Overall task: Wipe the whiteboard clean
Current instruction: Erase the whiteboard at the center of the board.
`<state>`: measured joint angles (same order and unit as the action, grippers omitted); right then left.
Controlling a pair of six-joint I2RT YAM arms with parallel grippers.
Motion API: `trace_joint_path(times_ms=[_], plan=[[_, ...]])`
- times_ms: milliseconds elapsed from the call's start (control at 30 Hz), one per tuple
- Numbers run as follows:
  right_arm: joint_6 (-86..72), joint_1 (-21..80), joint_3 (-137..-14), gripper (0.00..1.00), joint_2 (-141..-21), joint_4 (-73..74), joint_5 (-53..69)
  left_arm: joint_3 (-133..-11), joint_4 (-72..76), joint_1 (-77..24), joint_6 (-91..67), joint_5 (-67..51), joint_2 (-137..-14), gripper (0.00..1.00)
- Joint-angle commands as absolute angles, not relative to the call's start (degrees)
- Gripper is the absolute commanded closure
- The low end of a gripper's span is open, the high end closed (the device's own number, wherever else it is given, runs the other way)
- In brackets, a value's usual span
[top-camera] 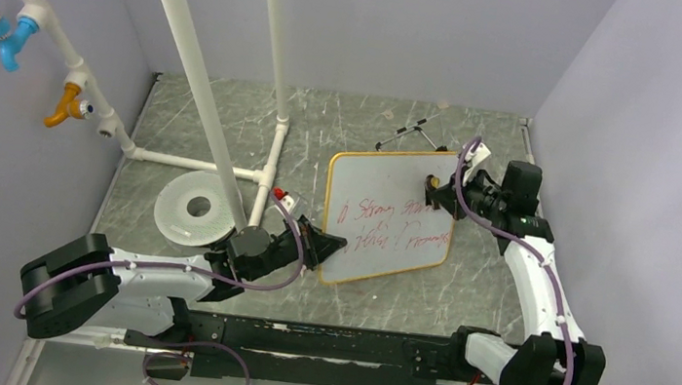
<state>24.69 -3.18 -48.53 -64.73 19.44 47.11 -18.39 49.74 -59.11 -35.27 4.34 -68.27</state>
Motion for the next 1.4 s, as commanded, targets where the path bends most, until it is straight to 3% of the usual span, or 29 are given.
trace_joint_path(times_ms=[0,100,233,300,367,467,533,633,733,800,867,967,1033,1100,1233,1300,1367], plan=[[15.1,-3.0,-48.4,1.00,-63.5,8.2,31.8,-19.8,38.9,-61.1,-23.0,-3.7,-68.0,1.00],[15.8,-3.4,-48.9,1.00,-63.5,9.4,32.2,-21.1,35.4,-61.1,-20.5,-2.7,-67.1,1.00],[32.3,-3.1,-51.4,1.00,-65.3,24.4,60.9,-22.2,34.2,-61.1,-18.8,-2.5,-66.8,1.00],[38.0,-1.4,-51.3,1.00,-64.5,28.0,66.4,-22.7,33.8,-61.1,-18.6,-2.8,-66.9,1.00],[28.4,-0.4,-49.5,1.00,-62.9,18.6,59.6,-22.9,33.9,-61.1,-18.7,-3.2,-67.2,1.00],[11.3,-0.8,-49.3,1.00,-63.6,7.6,27.3,-22.8,34.2,-61.1,-18.9,-3.7,-67.5,1.00],[7.4,-1.4,-48.7,1.00,-63.5,4.8,13.7,-22.8,34.3,-61.1,-18.9,-4.1,-67.7,1.00],[9.2,-2.4,-48.4,1.00,-63.4,5.9,21.5,-22.9,34.3,-61.1,-18.9,-4.3,-67.9,1.00],[21.8,-2.5,-50.1,1.00,-65.0,16.0,50.8,-23.0,34.3,-61.1,-18.8,-4.6,-68.0,1.00],[27.3,-2.2,-51.2,1.00,-65.7,20.7,60.6,-23.0,34.2,-61.1,-18.9,-4.8,-67.8,1.00],[16.9,-2.1,-49.1,1.00,-63.9,11.8,50.6,-22.8,34.3,-61.1,-19.0,-4.7,-67.6,1.00],[6.7,-2.5,-48.6,1.00,-63.9,4.5,18.5,-22.3,34.6,-61.1,-19.2,-4.8,-67.3,1.00],[4.9,-3.5,-47.8,1.00,-64.0,2.6,10.8,-22.6,34.8,-61.1,-19.3,-5.1,-67.7,1.00],[5.2,-4.7,-47.5,1.00,-63.7,3.7,21.5,-22.8,35.0,-61.1,-19.2,-5.5,-68.2,1.00],[22.6,-4.6,-51.2,1.00,-65.5,18.3,60.4,-23.2,35.0,-61.1,-19.1,-6.1,-68.7,1.00],[19.2,-4.5,-50.4,1.00,-64.6,15.3,60.6,-23.1,34.9,-61.1,-19.1,-6.0,-68.4,1.00],[7.9,-4.5,-47.9,1.00,-62.9,5.4,39.9,-22.8,34.8,-61.1,-19.2,-5.8,-68.0,1.00]])
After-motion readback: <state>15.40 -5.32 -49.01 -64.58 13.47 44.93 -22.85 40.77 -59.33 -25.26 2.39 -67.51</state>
